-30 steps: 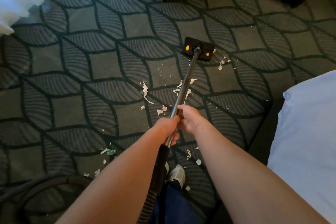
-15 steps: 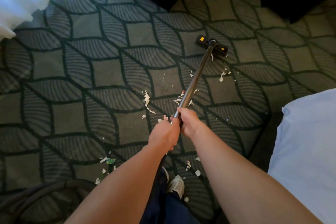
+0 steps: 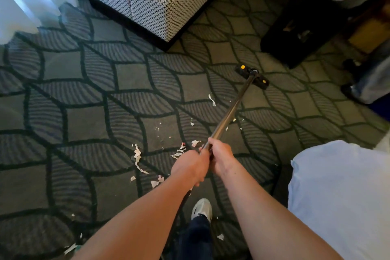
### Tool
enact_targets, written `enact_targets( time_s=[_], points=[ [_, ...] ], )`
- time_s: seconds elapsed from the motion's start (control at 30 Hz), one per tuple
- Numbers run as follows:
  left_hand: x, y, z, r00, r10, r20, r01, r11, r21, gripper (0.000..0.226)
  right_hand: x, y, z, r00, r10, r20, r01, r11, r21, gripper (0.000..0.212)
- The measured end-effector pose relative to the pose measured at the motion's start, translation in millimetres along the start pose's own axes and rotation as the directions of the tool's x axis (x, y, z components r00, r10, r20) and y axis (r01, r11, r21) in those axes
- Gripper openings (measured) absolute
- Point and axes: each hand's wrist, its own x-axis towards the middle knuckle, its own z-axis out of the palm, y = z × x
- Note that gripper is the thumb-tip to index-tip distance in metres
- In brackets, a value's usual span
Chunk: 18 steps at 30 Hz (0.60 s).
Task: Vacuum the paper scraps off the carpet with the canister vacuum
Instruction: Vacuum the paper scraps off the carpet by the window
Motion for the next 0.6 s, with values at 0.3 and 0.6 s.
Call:
enact_targets(
  time_s=[0.3,0.6],
  points=[
    [58,86,27,0.999,-0.012,0.040,0.012,1.000,0.012,0.059,69,-71,-42,1.000,0.013,-0.027,-0.013,1.000,-0.006,0.014],
    [122,168,74,0.993,-0.084,0.080,0.085,0.996,-0.011,0.057,158,-133,-89,0.997,0.080,-0.019,-0.082,0.994,-0.075,0.013]
  ],
)
